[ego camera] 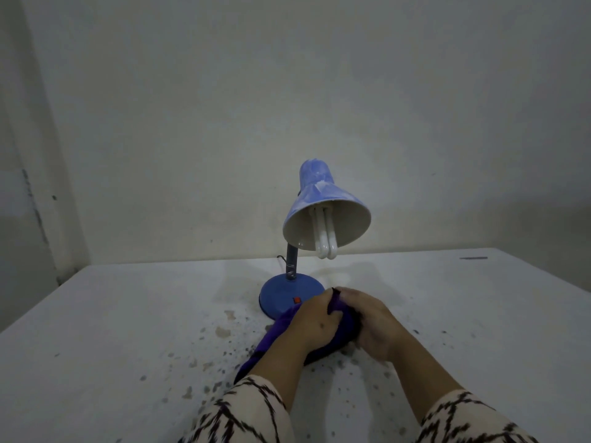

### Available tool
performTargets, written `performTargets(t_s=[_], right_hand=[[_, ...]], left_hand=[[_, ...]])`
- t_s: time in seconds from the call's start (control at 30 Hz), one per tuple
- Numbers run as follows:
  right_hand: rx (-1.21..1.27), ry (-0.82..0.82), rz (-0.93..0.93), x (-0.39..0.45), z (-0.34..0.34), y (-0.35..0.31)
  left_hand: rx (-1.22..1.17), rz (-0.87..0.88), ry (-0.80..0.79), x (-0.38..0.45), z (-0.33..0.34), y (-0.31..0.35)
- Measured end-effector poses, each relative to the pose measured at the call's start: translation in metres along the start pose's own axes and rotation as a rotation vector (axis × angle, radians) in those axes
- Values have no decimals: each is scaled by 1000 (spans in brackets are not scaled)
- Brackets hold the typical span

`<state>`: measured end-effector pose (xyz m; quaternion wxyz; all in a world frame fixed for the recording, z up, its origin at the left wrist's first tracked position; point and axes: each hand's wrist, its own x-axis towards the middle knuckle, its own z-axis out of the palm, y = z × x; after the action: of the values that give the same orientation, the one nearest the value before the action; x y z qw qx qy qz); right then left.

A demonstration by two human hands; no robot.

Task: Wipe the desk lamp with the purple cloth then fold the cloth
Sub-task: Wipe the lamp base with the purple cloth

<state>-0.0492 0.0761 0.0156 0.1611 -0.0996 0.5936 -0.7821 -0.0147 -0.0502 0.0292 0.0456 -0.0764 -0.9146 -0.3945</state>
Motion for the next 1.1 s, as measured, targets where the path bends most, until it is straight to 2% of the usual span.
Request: performTargets(t_s=[0.1, 0.23, 0.33, 0.5, 0.6, 0.7, 0.77, 0.87, 0.97, 1.1], right_hand=[[-255, 17, -36, 5, 2, -2], [-504, 0, -22, 18, 5, -14], [-685, -1, -68, 31, 5, -21], [-1080, 110, -285, 55, 4, -17], [-1212, 214, -280, 69, 12, -5], [-1319, 383, -346, 75, 18, 4], [-1447, 434, -341, 78, 20, 8], [-1431, 342, -208, 73, 29, 14], [-1440, 314, -199, 68, 33, 23], [-1474, 191, -140, 69, 34, 25]], left_hand=[[26, 29, -33, 4, -12, -7], [-164, -50, 250, 7, -37, -24], [-57, -64, 369, 10, -53, -45], [78, -56, 330, 9, -56, -79], [116, -114, 270, 8, -44, -93], [103, -138, 295, 8, -33, -100], [100, -132, 310, 9, -29, -103], [87, -142, 316, 11, -26, -105], [110, -162, 311, 12, -24, -105], [156, -179, 292, 12, -23, -105]])
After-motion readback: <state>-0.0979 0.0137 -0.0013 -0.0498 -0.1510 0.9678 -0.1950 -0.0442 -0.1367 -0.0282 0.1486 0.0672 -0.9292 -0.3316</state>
